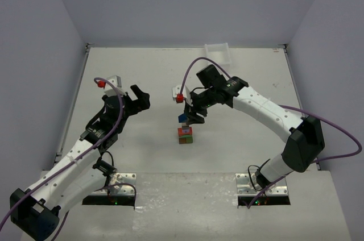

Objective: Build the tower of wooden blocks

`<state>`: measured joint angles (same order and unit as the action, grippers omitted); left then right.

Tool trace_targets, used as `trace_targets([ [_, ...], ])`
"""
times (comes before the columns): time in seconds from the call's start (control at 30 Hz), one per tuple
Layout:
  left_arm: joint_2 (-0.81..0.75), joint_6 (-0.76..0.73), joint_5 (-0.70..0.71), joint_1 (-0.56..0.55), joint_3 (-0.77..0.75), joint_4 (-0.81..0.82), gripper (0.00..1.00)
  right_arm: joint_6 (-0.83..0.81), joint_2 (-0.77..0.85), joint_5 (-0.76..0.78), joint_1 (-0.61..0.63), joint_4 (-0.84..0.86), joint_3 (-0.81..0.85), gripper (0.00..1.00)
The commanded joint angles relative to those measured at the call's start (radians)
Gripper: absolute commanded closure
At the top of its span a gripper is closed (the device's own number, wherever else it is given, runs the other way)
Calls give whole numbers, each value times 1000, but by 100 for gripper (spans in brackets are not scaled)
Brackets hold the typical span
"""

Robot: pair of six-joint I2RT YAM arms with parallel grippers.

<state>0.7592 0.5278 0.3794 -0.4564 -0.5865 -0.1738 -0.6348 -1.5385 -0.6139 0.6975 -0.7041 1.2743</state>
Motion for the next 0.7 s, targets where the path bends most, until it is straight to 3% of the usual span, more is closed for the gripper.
trace_targets([
  [0.0, -12, -11, -5, 7, 5, 47, 0, 19, 42, -7, 7, 58, -12, 33],
  [0.07, -7, -11, -3, 7, 4, 48, 0, 43, 56, 12, 5, 82, -20, 2],
  [0.37, -14, -6, -2, 7, -3, 36, 0, 232, 166, 124, 7, 200, -14, 1],
  [0.47, -21, 1, 2, 7, -8, 28, 0, 407, 209, 310, -4, 235, -8, 1],
  [0.53, -26, 8, 11, 7, -9, 15, 0, 533, 232, 415, -44, 242, -15, 1],
  [0.67, -24, 30, 55, 6, -19, -17, 0, 794, 306, 473, -232, 265, -96, 1],
])
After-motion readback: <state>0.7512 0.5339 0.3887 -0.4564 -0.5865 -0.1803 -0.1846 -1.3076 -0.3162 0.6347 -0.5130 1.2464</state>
